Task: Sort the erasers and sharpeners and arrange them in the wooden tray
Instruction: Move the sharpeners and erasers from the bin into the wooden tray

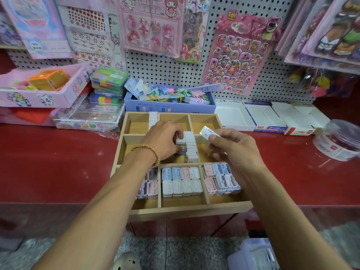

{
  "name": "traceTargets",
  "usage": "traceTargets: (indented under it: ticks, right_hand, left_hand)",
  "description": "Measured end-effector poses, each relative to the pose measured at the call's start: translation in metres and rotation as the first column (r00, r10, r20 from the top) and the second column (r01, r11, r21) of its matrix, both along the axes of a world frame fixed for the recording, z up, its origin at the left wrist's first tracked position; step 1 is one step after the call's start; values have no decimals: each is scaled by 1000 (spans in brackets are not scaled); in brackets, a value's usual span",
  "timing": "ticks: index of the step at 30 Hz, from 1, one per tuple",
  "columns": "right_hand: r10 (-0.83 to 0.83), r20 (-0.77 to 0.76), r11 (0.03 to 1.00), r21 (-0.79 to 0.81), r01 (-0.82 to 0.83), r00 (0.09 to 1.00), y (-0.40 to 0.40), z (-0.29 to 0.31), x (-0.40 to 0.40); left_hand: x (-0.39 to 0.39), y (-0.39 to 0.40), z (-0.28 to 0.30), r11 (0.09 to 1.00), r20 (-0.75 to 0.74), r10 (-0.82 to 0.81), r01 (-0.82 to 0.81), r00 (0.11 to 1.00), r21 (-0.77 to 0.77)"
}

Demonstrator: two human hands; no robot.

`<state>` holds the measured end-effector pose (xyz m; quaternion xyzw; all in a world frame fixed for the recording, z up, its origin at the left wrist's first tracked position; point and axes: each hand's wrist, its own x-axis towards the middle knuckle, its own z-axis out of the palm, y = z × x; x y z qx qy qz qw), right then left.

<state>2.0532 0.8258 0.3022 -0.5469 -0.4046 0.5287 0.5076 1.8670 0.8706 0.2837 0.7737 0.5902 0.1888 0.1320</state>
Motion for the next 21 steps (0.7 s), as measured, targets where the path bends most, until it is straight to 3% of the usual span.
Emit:
traceTargets:
  ticks: [2,4,6,8,13,17,21]
  right_hand:
    - [17,16,1000,4,-17,1000,-1,3,-4]
    - [39,17,999,11,-39,999,-1,6,-10]
    - [66,20,997,29,-67,998,-1,10,-18]
    - [104,31,993,59,-106,994,1,15,-28]
    - [166,73,978,113,-173,984,16,24,-46]
    - [187,34,973,134,-190,982,27,26,-56]
    - [240,174,956,129,-264,955,25,22,-60]
  left_hand:
    - [-7,-1,11,1000,28,8,-8,1000,-4]
    - [-12,-6,26,999,299,45,-46,953,-3]
    - [-13,-15,41,995,630,74,-12,773,-101]
    - [-12,-22,50,981,742,71,86,666,-172]
    - [-27,-13,63,971,798,89,127,596,-203]
    - [-37,-3,76,974,731,68,112,679,-195]
    - [-50,-3,76,978,616,-2,129,788,-163]
